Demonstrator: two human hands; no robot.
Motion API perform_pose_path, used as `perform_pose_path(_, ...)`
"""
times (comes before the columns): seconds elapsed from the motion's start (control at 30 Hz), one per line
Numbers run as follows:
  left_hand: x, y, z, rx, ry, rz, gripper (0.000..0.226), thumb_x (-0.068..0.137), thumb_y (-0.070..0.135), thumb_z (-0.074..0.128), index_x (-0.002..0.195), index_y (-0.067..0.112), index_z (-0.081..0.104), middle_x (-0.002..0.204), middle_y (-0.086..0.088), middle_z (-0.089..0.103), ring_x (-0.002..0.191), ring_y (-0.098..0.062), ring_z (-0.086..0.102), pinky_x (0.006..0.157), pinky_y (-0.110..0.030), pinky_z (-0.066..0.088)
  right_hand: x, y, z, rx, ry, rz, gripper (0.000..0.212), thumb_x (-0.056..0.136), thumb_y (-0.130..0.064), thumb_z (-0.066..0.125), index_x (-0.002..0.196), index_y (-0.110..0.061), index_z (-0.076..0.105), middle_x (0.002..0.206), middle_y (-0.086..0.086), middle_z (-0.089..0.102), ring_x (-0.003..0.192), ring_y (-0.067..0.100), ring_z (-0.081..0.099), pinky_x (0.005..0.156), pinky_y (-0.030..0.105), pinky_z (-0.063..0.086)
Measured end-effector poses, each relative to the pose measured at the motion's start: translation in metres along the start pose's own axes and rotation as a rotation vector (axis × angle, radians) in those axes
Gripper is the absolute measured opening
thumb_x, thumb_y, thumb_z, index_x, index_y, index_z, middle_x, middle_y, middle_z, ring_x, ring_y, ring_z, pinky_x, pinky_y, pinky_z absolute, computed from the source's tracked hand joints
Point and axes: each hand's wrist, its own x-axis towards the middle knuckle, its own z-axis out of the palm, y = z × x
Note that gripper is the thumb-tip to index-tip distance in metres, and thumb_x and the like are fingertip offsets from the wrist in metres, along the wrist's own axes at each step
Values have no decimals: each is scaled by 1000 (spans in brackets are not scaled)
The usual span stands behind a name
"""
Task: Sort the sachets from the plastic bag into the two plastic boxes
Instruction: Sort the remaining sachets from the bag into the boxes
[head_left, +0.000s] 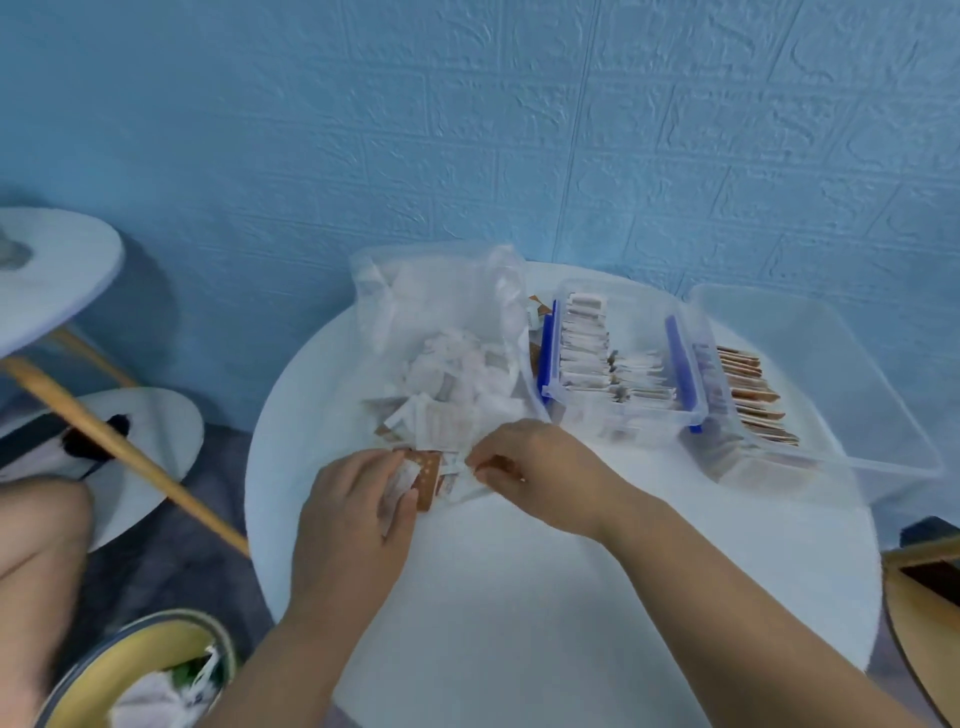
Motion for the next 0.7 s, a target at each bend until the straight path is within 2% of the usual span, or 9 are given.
perform_pose_path(0.17, -3, -5, 6, 56, -41, 16, 52, 78, 48, 43, 104, 10, 69, 109, -3, 64, 100, -21, 56, 88, -26, 39, 5, -3, 18, -69, 119, 96, 39, 87, -26, 61, 125, -21, 57, 127, -5, 56, 118, 15, 47, 97, 27, 41)
perform_pose_path(0.27, -3, -5, 4, 7, -46, 67, 47, 77, 45, 45, 100, 14, 71, 105, 2, 67, 98, -12, 53, 86, -22, 39, 6, -6, 22, -99, 124, 97, 49, 86, -30, 62, 133, -21, 49, 140, -7, 45, 126, 16, 40, 104, 20, 27)
perform_pose_path(0.37, -5, -2, 3, -71, -29, 104, 44, 77, 43, 47, 99, 14, 72, 104, 3, 67, 99, -6, 50, 86, -23, 45, 8, -8, 24, -140, 103, 94, 55, 87, -36, 60, 139, -25, 41, 147, -12, 35, 123, 16, 37, 102, 17, 21)
perform_pose_path(0.47, -6, -3, 3, -58, -7, 92, 48, 74, 48, 51, 99, 12, 71, 106, 0, 65, 101, -13, 54, 86, -28, 48, 12, -12, 24, -177, 86, 96, 58, 88, -40, 56, 141, -26, 36, 148, -14, 32, 116, 18, 37, 99, 20, 24)
perform_pose_path(0.57, -7, -5, 3, 3, -50, 46, 56, 68, 55, 54, 100, 11, 69, 109, -3, 65, 100, -23, 59, 83, -34, 50, 18, -15, 24, -159, 75, 124, 58, 88, -43, 55, 140, -27, 36, 145, -13, 38, 114, 19, 37, 95, 24, 29)
perform_pose_path(0.63, -9, -6, 4, 21, -52, 62, 50, 69, 51, 55, 97, 13, 71, 106, -2, 66, 98, -22, 60, 80, -32, 51, 21, -17, 21, -128, 86, 143, 57, 86, -43, 59, 137, -27, 41, 138, -11, 45, 114, 18, 39, 93, 25, 33)
perform_pose_path(0.7, -12, -6, 2, -37, -27, 75, 43, 76, 46, 51, 96, 15, 73, 103, 1, 68, 98, -12, 56, 82, -22, 47, 25, -17, 19, -121, 98, 148, 56, 82, -41, 64, 134, -27, 45, 130, -6, 51, 113, 19, 41, 92, 26, 35)
